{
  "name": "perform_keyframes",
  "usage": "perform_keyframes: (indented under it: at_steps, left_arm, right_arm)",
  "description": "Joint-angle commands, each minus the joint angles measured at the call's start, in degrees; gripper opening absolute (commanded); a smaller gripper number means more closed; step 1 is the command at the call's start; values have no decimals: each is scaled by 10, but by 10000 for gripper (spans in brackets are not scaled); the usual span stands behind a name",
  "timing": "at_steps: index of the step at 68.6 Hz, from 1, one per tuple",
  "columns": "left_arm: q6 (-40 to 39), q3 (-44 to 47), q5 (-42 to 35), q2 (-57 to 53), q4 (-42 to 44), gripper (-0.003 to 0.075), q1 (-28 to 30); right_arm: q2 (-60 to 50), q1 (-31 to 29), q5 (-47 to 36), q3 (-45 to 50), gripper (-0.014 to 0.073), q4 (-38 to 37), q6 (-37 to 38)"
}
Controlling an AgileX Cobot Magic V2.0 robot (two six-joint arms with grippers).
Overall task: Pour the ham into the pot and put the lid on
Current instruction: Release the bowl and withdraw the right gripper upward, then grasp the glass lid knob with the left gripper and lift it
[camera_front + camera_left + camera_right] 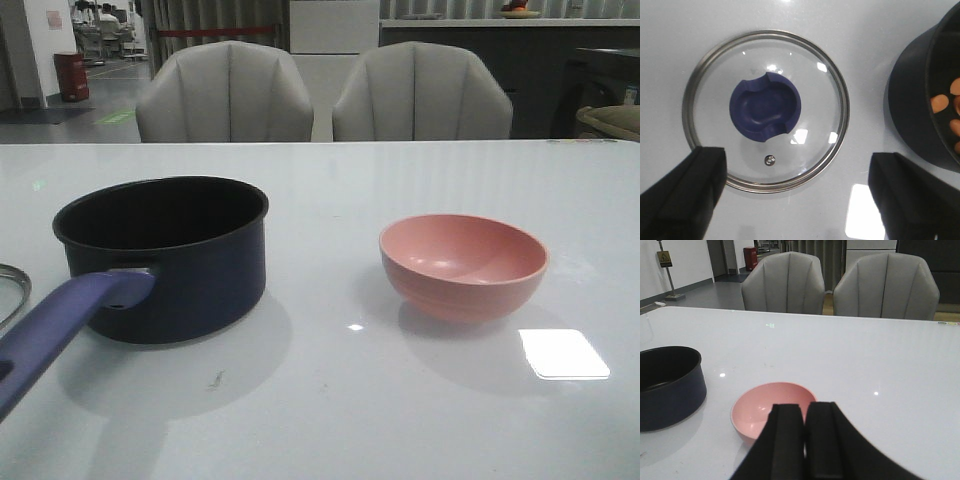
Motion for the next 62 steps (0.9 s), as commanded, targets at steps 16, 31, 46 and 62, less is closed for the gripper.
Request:
perform_keyframes:
  at_steps: [16, 31, 46, 62]
  left_arm:
    - [21, -92, 21, 100, -16, 617, 48]
    - [23, -118, 36, 157, -12, 617, 47]
    - [23, -121, 34, 201, -10, 617, 47]
    - [23, -121, 26, 232, -10, 591, 47]
  right_arm:
    - [6, 1, -51, -17, 162, -6, -3]
    - [6, 1, -51, -17, 162, -6, -3]
    - [6, 1, -51, -17, 162, -6, -3]
    - [6, 1, -51, -17, 162, -6, -3]
